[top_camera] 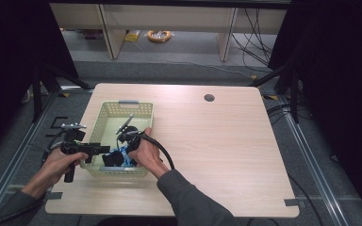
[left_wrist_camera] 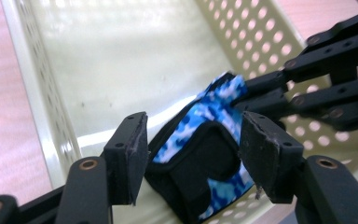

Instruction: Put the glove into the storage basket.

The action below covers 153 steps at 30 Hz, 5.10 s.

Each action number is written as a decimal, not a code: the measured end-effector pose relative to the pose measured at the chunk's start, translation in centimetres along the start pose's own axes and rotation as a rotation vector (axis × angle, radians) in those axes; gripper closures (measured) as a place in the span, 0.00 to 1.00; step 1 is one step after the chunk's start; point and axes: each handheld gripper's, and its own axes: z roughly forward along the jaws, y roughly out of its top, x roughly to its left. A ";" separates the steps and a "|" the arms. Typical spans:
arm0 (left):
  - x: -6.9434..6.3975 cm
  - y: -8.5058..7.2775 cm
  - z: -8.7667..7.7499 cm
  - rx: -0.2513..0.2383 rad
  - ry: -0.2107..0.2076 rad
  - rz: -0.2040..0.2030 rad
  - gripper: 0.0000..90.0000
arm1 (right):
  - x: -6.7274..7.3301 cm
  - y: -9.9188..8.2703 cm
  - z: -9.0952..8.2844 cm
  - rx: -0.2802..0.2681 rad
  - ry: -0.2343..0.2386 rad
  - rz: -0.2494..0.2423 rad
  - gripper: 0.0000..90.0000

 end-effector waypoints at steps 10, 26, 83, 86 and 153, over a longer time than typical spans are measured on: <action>-3.4 0.0 -1.1 -0.069 -0.058 0.036 0.40 | -0.5 0.2 -1.5 -0.074 -0.013 0.023 0.66; -7.5 -0.9 -1.9 -0.116 -0.149 0.079 0.29 | -1.9 -4.1 -8.5 -0.284 0.038 0.048 0.46; -11.7 -1.7 0.7 -0.115 -0.195 0.179 0.17 | -5.7 -16.3 -13.8 -0.461 0.018 0.195 0.37; -11.9 -1.7 0.8 -0.108 -0.203 0.185 0.17 | -5.7 -16.7 -13.8 -0.469 0.022 0.201 0.37; -15.4 -7.7 2.9 -0.115 -0.204 0.350 0.17 | -3.6 -23.6 -13.1 -0.448 0.049 0.240 0.29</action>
